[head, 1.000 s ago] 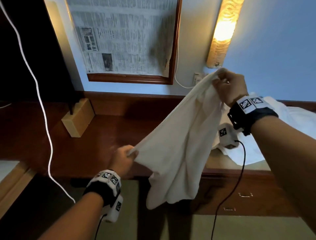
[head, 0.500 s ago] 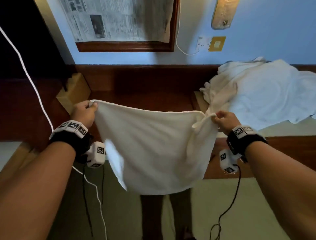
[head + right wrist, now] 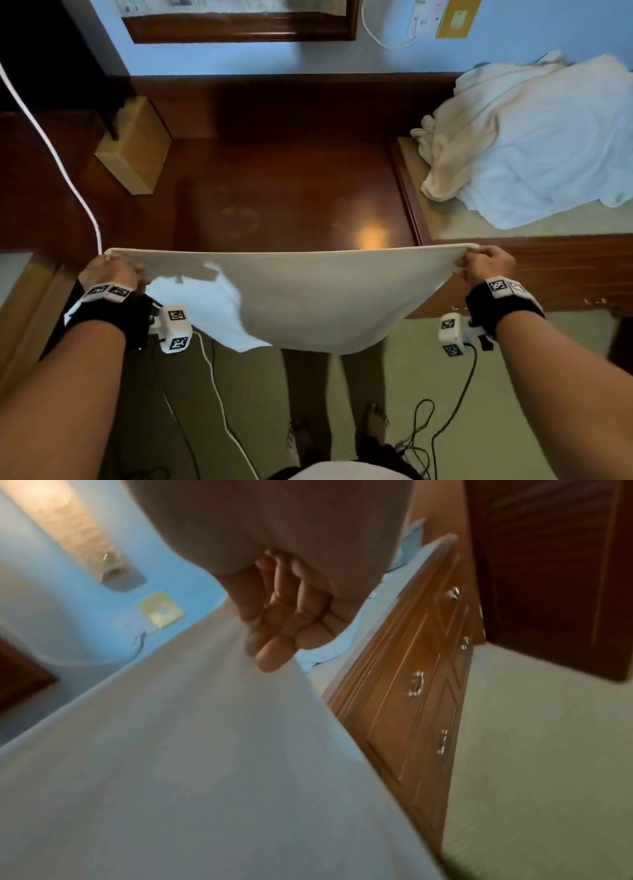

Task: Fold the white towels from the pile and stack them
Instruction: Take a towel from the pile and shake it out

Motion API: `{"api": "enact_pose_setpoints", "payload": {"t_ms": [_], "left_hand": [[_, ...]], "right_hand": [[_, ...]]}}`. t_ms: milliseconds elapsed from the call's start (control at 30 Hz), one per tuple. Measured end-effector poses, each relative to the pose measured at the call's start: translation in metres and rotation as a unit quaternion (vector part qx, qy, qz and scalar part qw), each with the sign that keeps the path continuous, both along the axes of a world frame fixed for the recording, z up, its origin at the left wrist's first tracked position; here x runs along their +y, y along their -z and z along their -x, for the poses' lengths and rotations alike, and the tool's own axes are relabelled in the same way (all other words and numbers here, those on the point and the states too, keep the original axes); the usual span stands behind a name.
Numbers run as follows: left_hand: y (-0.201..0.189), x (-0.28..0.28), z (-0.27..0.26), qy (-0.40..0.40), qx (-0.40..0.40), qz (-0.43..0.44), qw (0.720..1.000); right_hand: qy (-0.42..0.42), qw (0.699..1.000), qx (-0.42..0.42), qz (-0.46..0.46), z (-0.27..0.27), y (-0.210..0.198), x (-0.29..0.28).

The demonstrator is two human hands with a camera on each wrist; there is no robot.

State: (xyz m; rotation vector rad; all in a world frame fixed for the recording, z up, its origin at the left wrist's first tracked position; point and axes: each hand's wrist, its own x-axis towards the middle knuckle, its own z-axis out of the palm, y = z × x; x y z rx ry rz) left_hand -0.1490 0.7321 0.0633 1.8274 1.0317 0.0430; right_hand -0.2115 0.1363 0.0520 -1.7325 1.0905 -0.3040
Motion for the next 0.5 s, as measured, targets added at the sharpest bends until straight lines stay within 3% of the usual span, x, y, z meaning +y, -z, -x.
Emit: {"api": "enact_pose_setpoints", "payload": {"t_ms": [33, 100, 233, 333, 500], "left_hand": [[0.011, 0.007, -0.003, -0.057, -0.044, 0.047, 0.996], [0.02, 0.009, -0.01, -0.086, -0.094, 0.085, 0.988], [-0.014, -0.034, -0.008, -0.103, -0.148, 0.219, 0.959], [-0.031, -0.04, -0.021, -0.106, -0.171, 0.257, 0.945], [-0.058, -0.037, -0.062, -0.121, -0.243, 0.301, 0.914]], "right_hand": [[0.037, 0.998, -0.037, -0.02, -0.003, -0.003, 0.006], [0.091, 0.991, -0.076, -0.056, -0.009, -0.01, 0.018], [0.117, 0.977, -0.114, -0.137, -0.024, -0.018, 0.033], [0.139, 0.957, -0.16, -0.199, -0.043, -0.031, 0.038], [0.128, 0.948, -0.184, -0.224, -0.097, -0.063, 0.048]]}}
